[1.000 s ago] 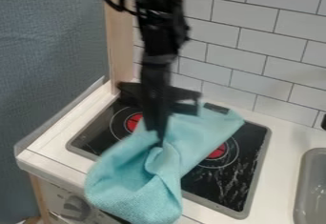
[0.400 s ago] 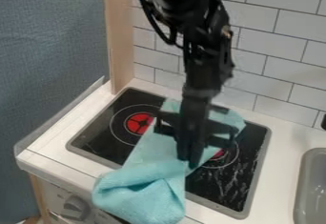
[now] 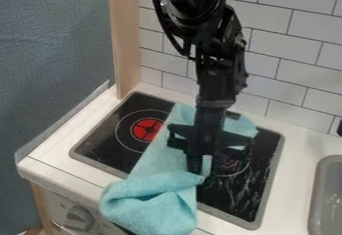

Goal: Fold the cloth from left to right

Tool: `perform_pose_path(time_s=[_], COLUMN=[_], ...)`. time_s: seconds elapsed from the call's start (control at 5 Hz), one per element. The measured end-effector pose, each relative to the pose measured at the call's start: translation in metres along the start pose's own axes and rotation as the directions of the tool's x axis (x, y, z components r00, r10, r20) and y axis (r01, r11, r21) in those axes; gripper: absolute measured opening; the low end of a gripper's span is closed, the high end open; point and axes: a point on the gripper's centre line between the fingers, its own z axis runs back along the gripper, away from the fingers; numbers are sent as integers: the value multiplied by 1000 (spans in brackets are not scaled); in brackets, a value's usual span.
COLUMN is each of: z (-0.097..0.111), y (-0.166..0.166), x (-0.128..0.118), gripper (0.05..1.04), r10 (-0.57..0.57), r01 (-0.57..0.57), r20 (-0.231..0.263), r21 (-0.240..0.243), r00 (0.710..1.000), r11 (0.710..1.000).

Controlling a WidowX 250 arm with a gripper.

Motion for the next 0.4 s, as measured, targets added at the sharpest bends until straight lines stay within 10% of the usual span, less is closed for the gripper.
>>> perform_pose_path(time_s=[0.4], z=[0], y=[-2], x=[0], gripper=[999], r10=[23], r01=[-24], r20=[-5], r21=[-6], r00=[1000], r11=[1000])
